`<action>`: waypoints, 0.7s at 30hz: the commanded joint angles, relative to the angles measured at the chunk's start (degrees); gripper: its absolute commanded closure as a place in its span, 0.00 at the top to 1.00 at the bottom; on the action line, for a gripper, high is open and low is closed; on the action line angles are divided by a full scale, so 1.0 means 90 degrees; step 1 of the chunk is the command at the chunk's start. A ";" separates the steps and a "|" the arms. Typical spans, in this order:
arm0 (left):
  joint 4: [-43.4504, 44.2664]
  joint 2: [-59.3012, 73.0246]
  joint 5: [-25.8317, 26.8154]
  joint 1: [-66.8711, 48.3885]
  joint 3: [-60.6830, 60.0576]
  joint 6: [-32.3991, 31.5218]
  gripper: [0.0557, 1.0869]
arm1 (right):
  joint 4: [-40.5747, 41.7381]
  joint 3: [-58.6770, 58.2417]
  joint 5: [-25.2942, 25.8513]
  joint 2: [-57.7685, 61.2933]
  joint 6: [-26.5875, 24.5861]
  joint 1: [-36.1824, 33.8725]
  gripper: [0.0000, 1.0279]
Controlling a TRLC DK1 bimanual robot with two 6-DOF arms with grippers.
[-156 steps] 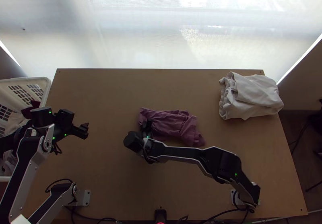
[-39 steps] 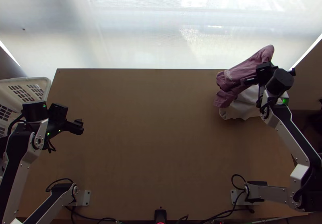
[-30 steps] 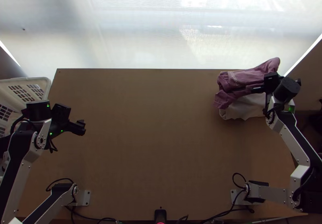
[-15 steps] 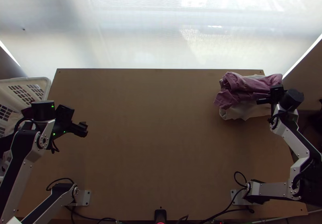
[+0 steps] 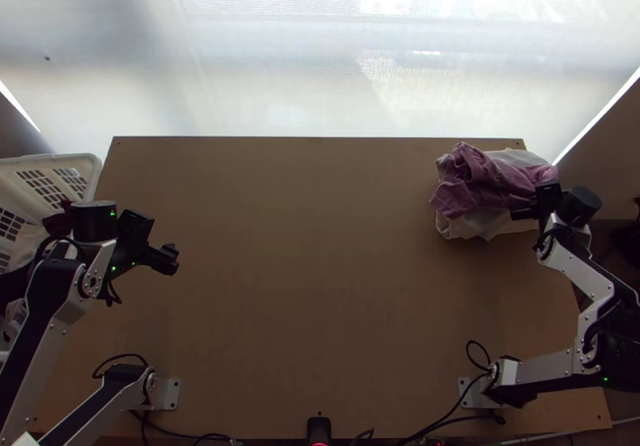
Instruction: Fold the t-shirt
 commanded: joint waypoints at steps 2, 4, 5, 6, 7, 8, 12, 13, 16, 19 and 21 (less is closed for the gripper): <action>-0.0025 -0.0174 -0.0037 -0.0022 -0.0119 -0.0003 0.95 | -0.0069 -0.0087 -0.0030 0.0266 -0.0297 0.0157 0.66; -0.0045 -0.0262 -0.0037 0.0017 -0.0187 0.0027 0.95 | -0.0157 -0.0087 -0.0039 0.0198 -0.0297 0.0196 0.73; -0.0064 -0.0301 -0.0037 0.0047 -0.0216 0.0056 0.95 | -0.0196 -0.0087 -0.0039 0.0159 -0.0327 0.0216 0.80; -0.0074 -0.0340 -0.0037 0.0076 -0.0246 0.0076 0.95 | -0.0265 -0.0107 -0.0049 0.0090 -0.0336 0.0245 0.89; -0.0064 -0.0379 -0.0037 0.0095 -0.0285 0.0105 0.95 | -0.0362 -0.0117 -0.0069 0.0022 -0.0376 0.0265 0.96; -0.0074 -0.0398 -0.0037 0.0115 -0.0324 0.0124 0.95 | -0.0431 -0.0146 -0.0098 -0.0037 -0.0444 0.0284 0.96; -0.0064 -0.0467 -0.0037 0.0125 -0.0353 0.0124 0.95 | -0.0714 -0.0371 -0.0235 -0.0447 -0.0610 0.0284 0.96; -0.0064 -0.0477 -0.0037 0.0115 -0.0353 0.0124 0.95 | -0.0763 -0.0410 -0.0254 -0.0593 -0.0639 0.0275 0.96; -0.0054 -0.0486 -0.0037 0.0115 -0.0353 0.0134 0.95 | -0.1144 -0.0390 -0.0313 -0.1043 -0.0659 0.0206 0.96; -0.0045 -0.0525 -0.0037 0.0115 -0.0353 0.0134 0.95 | -0.1505 -0.0341 -0.0342 -0.1570 -0.0659 0.0060 0.96; -0.0045 -0.0574 -0.0037 0.0115 -0.0353 0.0134 0.95 | -0.1710 -0.0283 -0.0401 -0.1873 -0.0659 -0.0057 0.96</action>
